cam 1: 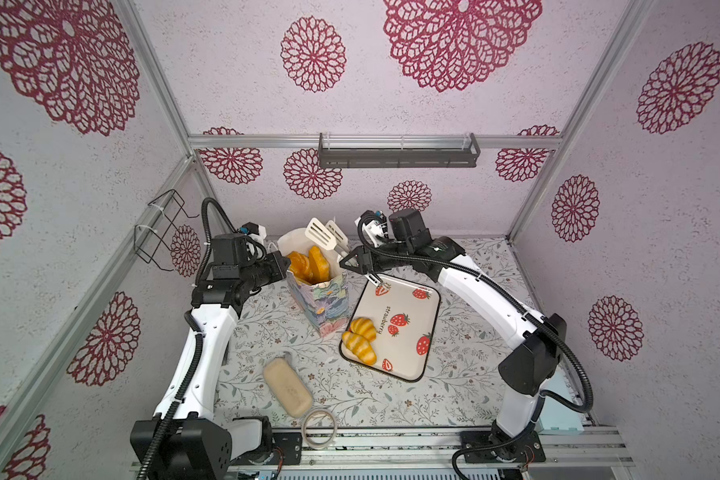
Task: Place the fake bread into the paper bag
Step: 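Move the empty tongs back over the striped buns on the tray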
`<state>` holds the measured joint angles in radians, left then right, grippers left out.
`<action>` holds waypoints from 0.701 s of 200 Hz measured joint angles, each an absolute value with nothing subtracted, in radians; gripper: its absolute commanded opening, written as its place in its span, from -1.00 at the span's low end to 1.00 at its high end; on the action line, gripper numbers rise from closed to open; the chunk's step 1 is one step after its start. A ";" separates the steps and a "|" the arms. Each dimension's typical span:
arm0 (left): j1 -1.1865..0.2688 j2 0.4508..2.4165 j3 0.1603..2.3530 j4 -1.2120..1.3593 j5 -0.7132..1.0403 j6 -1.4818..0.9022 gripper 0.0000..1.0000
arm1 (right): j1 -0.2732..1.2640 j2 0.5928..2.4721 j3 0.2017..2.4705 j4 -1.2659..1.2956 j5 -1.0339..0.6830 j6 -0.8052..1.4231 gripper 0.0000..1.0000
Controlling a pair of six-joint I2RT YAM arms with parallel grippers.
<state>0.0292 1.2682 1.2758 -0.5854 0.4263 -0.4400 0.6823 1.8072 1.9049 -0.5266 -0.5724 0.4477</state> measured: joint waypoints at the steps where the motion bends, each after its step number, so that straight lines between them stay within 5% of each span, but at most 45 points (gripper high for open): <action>1: 0.029 1.268 1.276 -0.585 0.426 -0.440 -1.00 | 0.682 1.804 1.904 -0.528 -0.572 0.446 0.09; 140: 0.029 1.268 1.276 -0.581 0.429 -0.442 -1.00 | 0.580 1.481 1.584 -0.535 -0.492 0.437 0.09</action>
